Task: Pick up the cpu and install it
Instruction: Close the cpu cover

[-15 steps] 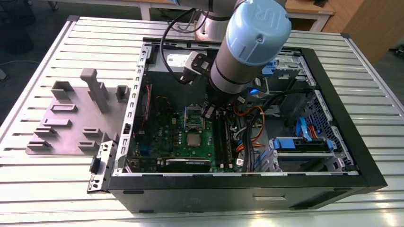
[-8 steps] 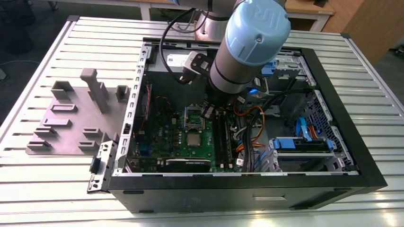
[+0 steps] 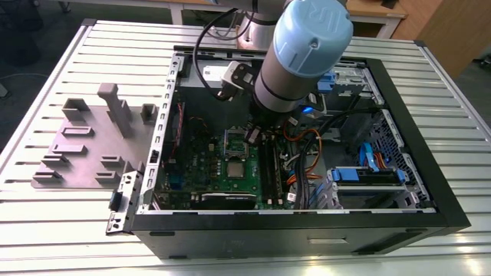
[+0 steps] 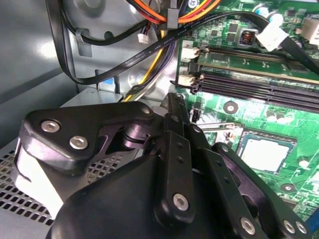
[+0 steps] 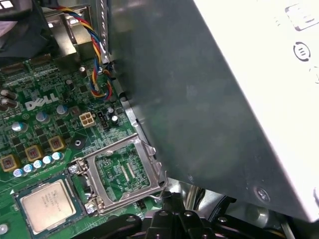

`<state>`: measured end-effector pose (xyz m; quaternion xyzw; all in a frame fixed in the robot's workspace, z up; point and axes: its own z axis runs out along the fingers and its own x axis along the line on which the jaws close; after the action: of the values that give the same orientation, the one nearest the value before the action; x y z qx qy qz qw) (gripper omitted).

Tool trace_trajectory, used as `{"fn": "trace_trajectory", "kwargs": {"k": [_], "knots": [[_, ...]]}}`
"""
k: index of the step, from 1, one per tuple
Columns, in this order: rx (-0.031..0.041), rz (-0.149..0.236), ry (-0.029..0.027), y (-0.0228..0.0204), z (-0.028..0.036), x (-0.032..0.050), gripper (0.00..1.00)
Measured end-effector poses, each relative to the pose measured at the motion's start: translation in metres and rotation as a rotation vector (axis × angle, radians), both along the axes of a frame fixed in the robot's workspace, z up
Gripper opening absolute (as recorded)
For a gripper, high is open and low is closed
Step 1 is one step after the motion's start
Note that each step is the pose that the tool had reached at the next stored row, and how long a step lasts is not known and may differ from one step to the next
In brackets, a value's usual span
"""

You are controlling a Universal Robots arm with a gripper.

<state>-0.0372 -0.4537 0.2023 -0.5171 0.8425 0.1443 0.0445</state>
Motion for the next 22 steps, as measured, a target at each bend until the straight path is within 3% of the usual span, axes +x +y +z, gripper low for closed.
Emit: {"fn": "trace_trajectory", "kwargs": {"k": [3, 12, 22], "knots": [[-0.0079, 0.000, 0.0004, -0.0001, 0.0011, 0.0000, 0.11], [-0.0199, 0.000, 0.0022, 0.0000, 0.0069, -0.0001, 0.11], [-0.0208, 0.000, 0.0023, 0.0000, 0.0069, -0.0001, 0.11]]}}
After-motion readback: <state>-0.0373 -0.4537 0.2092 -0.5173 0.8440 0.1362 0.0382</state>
